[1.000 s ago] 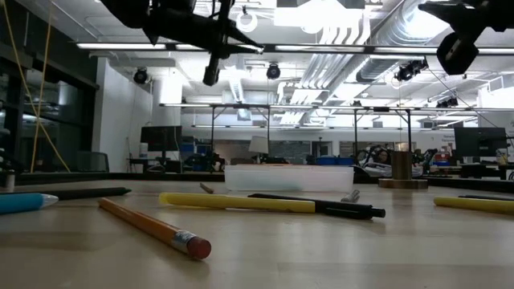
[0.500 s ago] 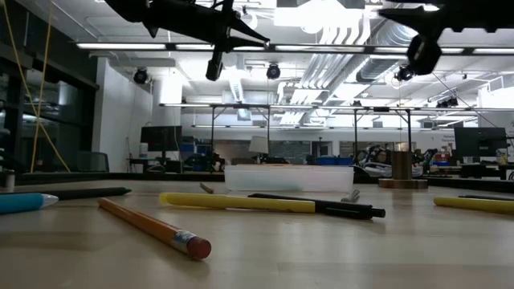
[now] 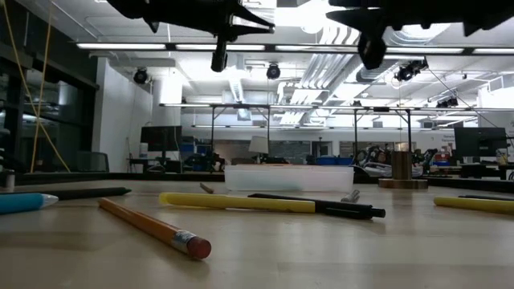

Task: Pick & place school supplies into a supply box
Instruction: Put the pink pencil into the supply box

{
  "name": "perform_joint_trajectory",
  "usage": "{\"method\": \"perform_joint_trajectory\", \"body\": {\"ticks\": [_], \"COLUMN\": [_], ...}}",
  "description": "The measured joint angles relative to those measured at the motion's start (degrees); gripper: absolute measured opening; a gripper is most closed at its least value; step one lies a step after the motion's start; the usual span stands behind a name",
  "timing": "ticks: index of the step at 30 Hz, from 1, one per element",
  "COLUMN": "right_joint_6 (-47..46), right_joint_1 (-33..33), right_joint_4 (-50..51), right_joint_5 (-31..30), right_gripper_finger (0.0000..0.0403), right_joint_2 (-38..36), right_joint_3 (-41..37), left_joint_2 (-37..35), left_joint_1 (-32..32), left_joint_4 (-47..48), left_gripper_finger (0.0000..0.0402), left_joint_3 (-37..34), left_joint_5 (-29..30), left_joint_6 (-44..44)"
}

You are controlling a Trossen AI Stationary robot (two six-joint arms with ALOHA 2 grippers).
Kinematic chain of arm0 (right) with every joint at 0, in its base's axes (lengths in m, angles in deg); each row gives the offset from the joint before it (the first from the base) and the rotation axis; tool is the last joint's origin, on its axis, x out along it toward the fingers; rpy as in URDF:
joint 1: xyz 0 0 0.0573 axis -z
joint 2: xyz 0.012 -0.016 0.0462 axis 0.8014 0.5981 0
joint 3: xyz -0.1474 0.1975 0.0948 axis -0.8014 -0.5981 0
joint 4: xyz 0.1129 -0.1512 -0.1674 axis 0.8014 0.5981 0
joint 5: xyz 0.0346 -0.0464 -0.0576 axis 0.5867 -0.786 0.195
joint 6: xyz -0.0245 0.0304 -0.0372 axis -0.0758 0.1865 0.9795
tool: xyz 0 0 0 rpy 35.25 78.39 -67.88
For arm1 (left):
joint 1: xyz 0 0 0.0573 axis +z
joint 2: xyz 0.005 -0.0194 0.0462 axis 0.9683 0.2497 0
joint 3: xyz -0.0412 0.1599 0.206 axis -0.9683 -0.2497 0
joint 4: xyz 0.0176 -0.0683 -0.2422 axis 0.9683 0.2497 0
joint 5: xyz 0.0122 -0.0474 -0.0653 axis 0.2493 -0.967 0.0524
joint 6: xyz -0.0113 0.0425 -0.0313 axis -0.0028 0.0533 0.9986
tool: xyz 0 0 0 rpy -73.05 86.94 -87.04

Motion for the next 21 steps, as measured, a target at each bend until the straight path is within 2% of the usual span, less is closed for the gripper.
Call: {"method": "perform_joint_trajectory", "body": {"ticks": [16,21], "right_joint_6": [1.5,1.2], "right_joint_1": [8.1,10.6], "right_joint_4": [0.0,0.0], "right_joint_5": [12.2,14.8], "right_gripper_finger": [0.0056,0.0077], "right_joint_2": [11.4,13.5], "right_joint_3": [9.1,9.9], "left_joint_2": [0.0,0.0], "left_joint_1": [0.0,0.0], "left_joint_4": [0.0,0.0], "left_gripper_finger": [0.0037,0.0037], "left_joint_3": [0.0,0.0], "left_joint_5": [-1.2,-1.3], "left_joint_6": [-0.2,-0.6]}}
